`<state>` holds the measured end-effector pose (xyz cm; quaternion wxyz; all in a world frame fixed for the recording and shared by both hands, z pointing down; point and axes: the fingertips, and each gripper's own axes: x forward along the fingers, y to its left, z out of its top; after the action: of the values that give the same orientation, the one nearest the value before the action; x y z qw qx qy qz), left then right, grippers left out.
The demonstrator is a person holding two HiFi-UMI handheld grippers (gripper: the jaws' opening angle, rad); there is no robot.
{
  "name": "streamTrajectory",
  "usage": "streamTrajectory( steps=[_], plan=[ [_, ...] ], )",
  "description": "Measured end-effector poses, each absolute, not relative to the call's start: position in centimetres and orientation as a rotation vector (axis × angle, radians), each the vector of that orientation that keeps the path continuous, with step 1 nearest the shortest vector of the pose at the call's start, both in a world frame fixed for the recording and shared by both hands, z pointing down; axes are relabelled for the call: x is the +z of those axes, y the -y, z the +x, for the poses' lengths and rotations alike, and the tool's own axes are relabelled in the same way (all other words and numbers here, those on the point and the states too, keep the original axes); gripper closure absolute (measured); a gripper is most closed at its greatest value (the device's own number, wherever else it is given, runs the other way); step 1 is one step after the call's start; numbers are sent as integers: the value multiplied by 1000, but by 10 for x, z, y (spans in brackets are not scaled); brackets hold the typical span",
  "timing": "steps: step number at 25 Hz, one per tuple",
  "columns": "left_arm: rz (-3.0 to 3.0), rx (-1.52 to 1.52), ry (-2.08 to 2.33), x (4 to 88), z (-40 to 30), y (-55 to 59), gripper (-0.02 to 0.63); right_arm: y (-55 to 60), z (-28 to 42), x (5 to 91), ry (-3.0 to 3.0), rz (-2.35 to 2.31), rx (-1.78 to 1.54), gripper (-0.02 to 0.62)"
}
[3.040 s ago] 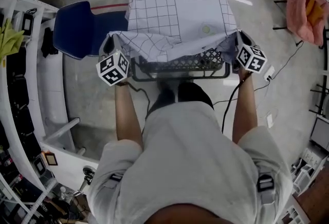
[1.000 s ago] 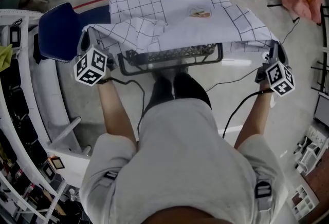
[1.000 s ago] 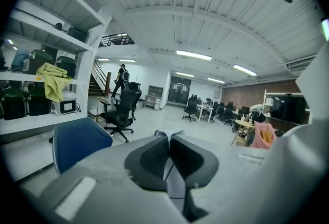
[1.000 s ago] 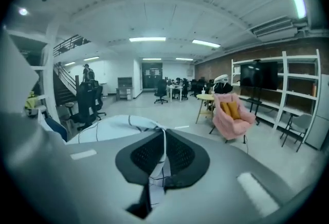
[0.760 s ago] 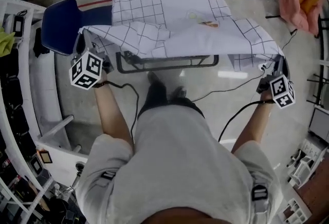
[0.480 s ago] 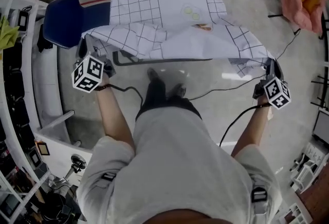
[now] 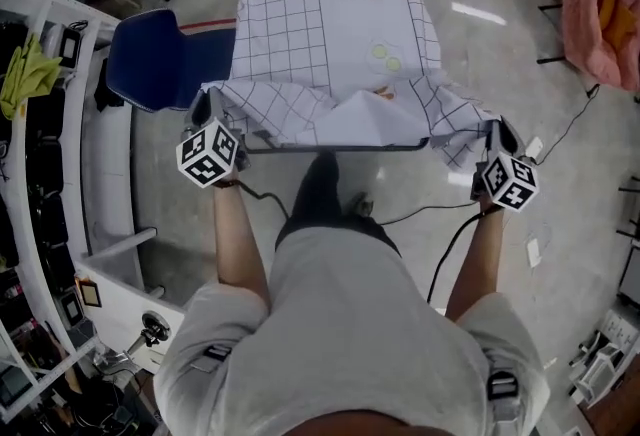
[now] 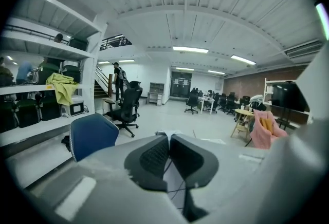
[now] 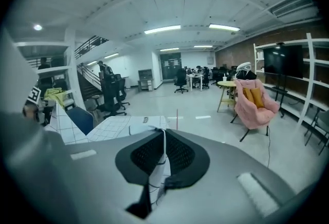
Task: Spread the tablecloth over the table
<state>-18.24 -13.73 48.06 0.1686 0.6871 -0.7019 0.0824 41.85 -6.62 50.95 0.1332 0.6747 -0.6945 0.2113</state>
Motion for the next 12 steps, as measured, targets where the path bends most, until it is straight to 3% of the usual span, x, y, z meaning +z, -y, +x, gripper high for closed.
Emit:
streamTrajectory(
  steps=[7, 12],
  plan=[
    [1925, 283, 1892, 523, -191, 262, 583, 184, 368, 541, 1994, 1882, 713, 588],
    [2060, 194, 1894, 437, -193, 393, 583, 304, 361, 475, 2033, 1962, 637, 588]
  ],
)
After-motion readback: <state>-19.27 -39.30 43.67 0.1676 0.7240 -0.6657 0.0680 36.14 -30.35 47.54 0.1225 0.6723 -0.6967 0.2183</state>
